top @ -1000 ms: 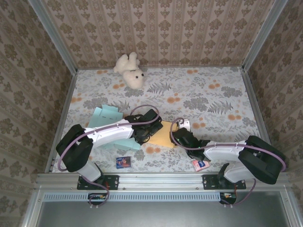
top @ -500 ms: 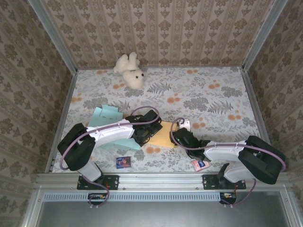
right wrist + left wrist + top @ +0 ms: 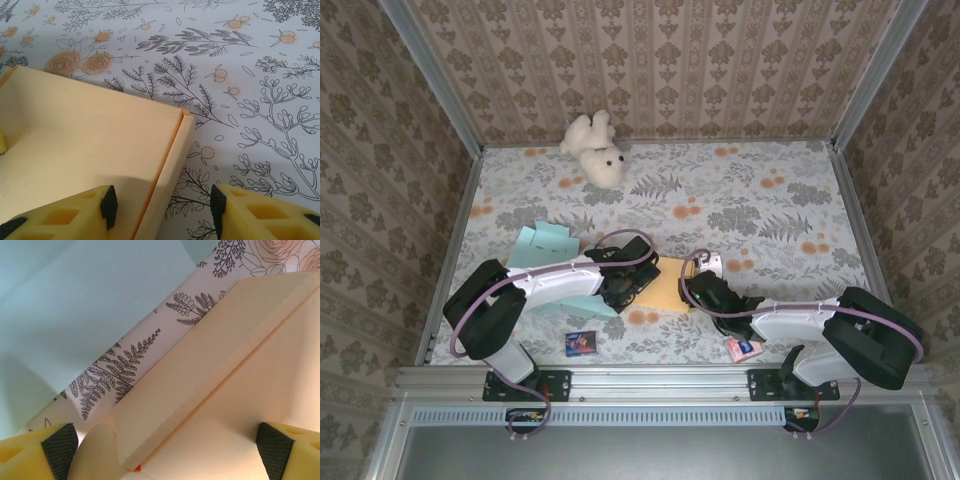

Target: Fold the paper box

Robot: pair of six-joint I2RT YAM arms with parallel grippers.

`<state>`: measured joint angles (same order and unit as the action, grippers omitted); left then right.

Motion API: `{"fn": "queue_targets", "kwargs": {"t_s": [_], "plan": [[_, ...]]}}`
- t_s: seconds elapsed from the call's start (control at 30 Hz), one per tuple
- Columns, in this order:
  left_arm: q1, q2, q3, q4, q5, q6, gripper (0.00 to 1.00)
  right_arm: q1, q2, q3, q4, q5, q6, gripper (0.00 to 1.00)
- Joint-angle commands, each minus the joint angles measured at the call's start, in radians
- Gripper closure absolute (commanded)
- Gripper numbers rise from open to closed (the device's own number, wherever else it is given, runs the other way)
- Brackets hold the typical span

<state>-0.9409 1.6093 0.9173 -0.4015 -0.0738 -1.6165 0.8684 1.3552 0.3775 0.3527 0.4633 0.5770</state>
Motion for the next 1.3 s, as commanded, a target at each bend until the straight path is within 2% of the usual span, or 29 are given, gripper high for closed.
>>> {"fn": "queue_targets", "kwargs": {"t_s": [0.0, 0.57, 1.1, 1.27], "plan": [[0.007, 0.027, -0.016, -0.002, 0.015, -0.033, 0.06, -0.004, 0.02, -0.023, -0.033, -0.021, 0.004, 0.45], [0.014, 0.041, -0.039, -0.016, -0.001, -0.034, 0.11, -0.004, -0.015, -0.031, -0.056, -0.024, 0.003, 0.45], [0.034, 0.033, -0.072, -0.021, -0.006, -0.03, 0.13, 0.008, -0.411, -0.057, -0.311, -0.079, 0.011, 0.45], [0.034, 0.033, -0.066, -0.026, -0.006, -0.028, 0.13, 0.019, -0.465, -0.086, -0.335, -0.135, 0.056, 0.46]]}}
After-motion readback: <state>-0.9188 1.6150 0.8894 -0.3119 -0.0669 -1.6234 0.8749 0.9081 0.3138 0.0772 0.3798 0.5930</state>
